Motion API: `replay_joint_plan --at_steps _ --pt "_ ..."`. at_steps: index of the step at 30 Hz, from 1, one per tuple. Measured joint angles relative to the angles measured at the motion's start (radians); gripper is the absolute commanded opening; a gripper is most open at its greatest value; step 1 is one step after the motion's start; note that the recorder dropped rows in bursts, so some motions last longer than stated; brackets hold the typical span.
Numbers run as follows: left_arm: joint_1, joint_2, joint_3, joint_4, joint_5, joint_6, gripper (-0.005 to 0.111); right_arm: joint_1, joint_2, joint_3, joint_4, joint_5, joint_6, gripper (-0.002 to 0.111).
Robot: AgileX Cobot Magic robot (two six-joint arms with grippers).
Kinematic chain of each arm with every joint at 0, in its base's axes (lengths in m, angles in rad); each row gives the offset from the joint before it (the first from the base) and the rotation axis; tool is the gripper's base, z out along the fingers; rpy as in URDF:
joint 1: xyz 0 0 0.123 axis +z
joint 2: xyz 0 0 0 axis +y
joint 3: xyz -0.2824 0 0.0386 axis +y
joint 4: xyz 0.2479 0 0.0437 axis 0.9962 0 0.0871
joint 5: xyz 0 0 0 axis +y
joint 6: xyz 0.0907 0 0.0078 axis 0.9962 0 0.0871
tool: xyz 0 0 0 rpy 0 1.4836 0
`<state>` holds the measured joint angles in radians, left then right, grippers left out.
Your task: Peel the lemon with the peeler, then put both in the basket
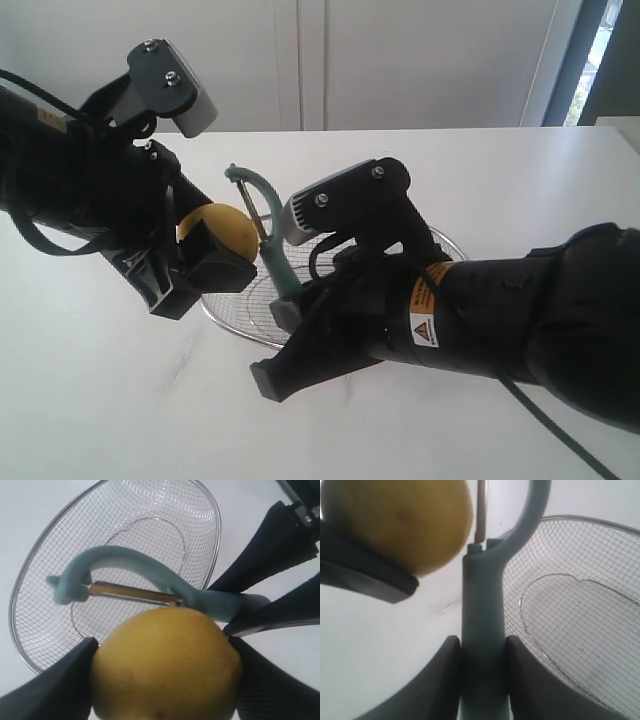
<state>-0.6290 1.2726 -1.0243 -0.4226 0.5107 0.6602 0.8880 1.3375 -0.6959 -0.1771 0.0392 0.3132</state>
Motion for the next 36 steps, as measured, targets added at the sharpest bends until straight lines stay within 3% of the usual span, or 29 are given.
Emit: replay_joint_plan --at_steps 14,27,32,36 --pt "0.0 0.0 0.0 0.002 -0.007 0.0 0.0 0.0 -0.113 0.0 0.0 0.088 0.0 0.0" --pt "0.0 0.0 0.0 0.004 -0.007 0.0 0.0 0.0 -0.486 0.0 -0.013 0.285 0.0 0.0" --pt "0.0 0.0 0.0 0.004 -0.007 0.0 0.0 0.0 -0.588 0.0 -0.149 0.426 0.047 0.0" --pt "0.0 0.0 0.0 0.004 -0.003 0.0 0.0 -0.014 -0.609 0.0 -0.449 0.612 0.293 0.0"
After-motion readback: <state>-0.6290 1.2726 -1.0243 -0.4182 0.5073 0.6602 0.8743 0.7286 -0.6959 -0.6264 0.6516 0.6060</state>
